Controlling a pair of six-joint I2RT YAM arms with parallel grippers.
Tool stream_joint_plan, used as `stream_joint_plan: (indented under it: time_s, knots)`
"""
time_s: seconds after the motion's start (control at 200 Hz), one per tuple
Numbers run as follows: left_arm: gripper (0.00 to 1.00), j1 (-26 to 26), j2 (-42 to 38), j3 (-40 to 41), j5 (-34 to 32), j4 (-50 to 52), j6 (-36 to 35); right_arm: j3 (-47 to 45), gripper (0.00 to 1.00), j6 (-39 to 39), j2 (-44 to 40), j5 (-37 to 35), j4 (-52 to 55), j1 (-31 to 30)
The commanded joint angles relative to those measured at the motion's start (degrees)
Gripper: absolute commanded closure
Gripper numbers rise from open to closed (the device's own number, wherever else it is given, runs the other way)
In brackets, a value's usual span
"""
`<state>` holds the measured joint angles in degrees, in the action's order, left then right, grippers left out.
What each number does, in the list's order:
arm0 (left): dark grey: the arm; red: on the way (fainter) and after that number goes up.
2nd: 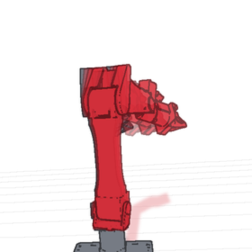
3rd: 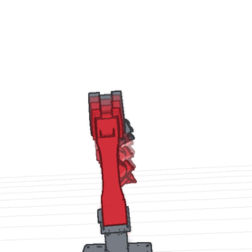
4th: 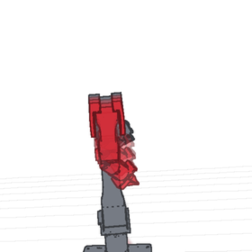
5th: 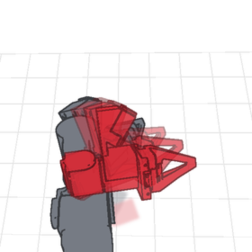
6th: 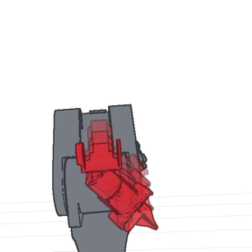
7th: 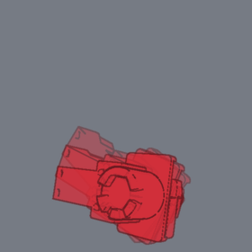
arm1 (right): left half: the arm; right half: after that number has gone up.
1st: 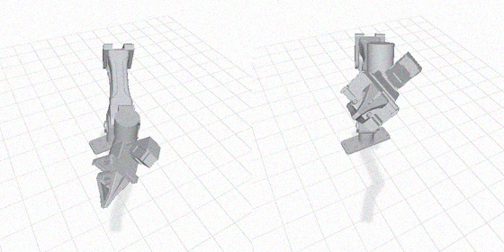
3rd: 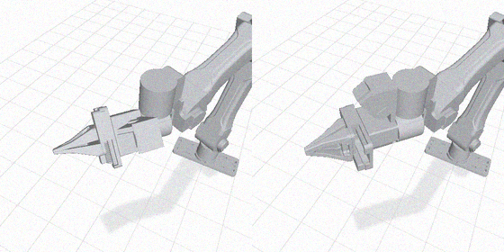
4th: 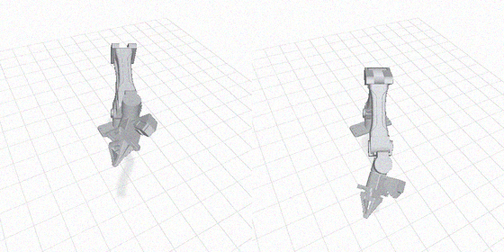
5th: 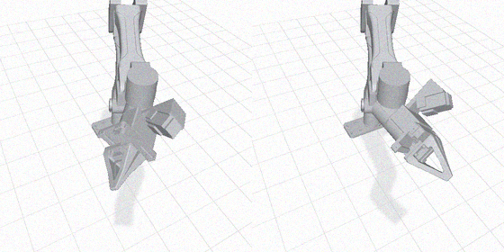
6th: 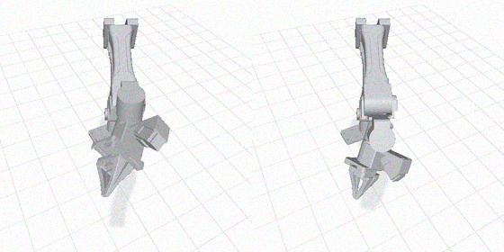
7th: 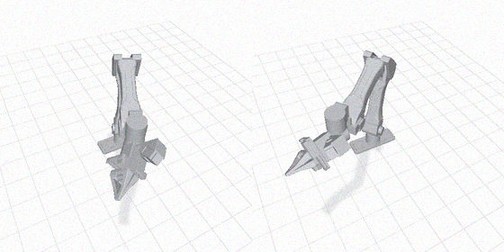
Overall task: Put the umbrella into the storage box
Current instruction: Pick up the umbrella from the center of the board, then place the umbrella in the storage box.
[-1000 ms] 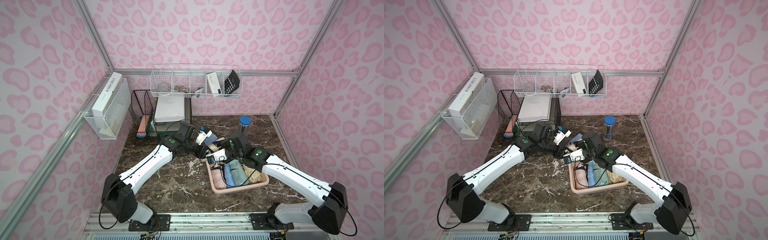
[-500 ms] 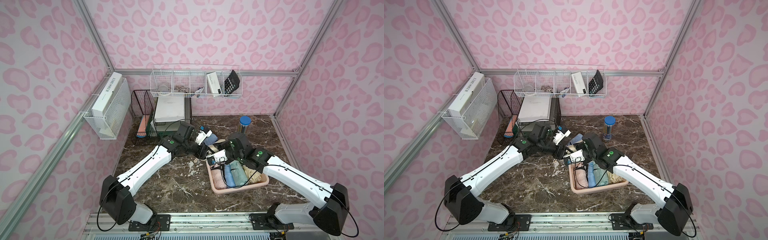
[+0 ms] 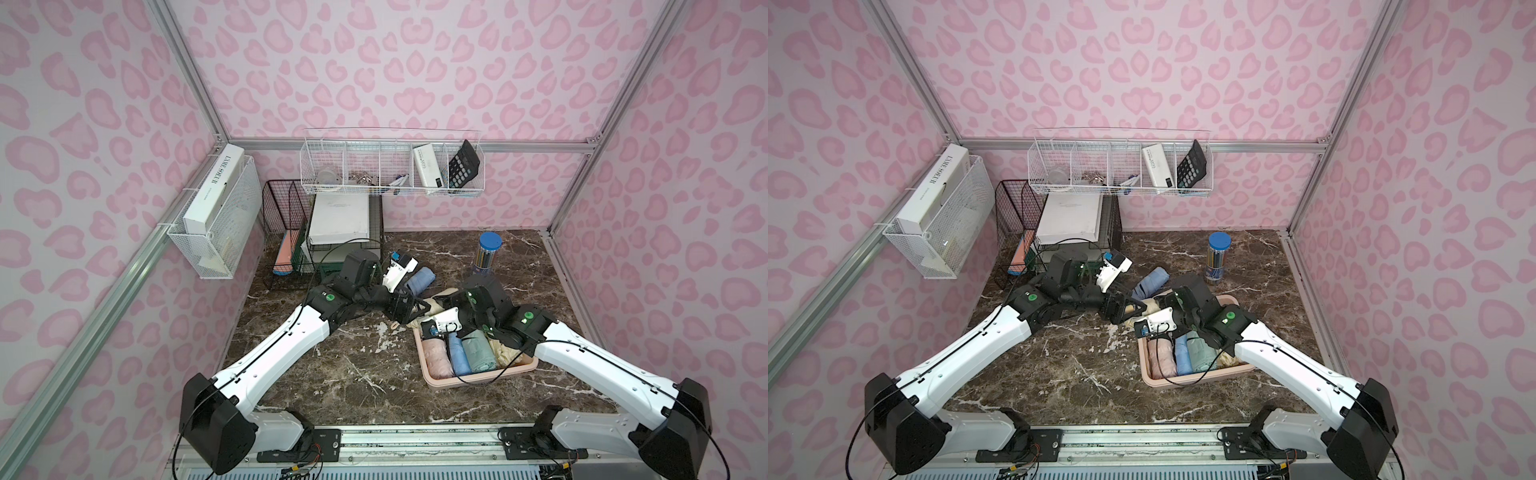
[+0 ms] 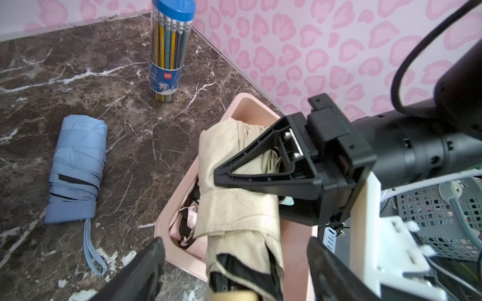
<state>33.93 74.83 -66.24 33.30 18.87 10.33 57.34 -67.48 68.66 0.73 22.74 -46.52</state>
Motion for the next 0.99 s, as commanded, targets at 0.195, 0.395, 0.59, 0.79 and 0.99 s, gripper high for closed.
stream_joint_plan:
  time_s: [0.195, 0.395, 0.59, 0.79, 0.99]
  knots:
    - [0.15, -0.5, -6.4, 7.5, -15.5, -13.3, 5.9, -6.3, 0.73, 15.2, -7.0, 0.8, -2.6, -2.0]
    - [0.16, -0.5, -9.1, 10.6, -25.8, -15.0, 9.3, -7.9, 0.76, 36.9, -10.7, -0.7, -4.9, -6.6]
    - [0.17, -0.5, -10.6, 11.9, -31.9, -13.4, 11.3, -7.1, 0.8, 61.8, -11.6, -9.6, -2.9, -11.8]
    - [0.17, -0.5, -11.1, 11.7, -37.2, -9.9, 15.1, -4.3, 0.83, 80.6, -9.2, -14.2, 5.0, -14.1]
    - [0.18, -0.5, -11.5, 12.7, -40.8, -8.8, 18.0, -1.7, 0.84, 93.5, -5.3, -14.8, 11.2, -14.2]
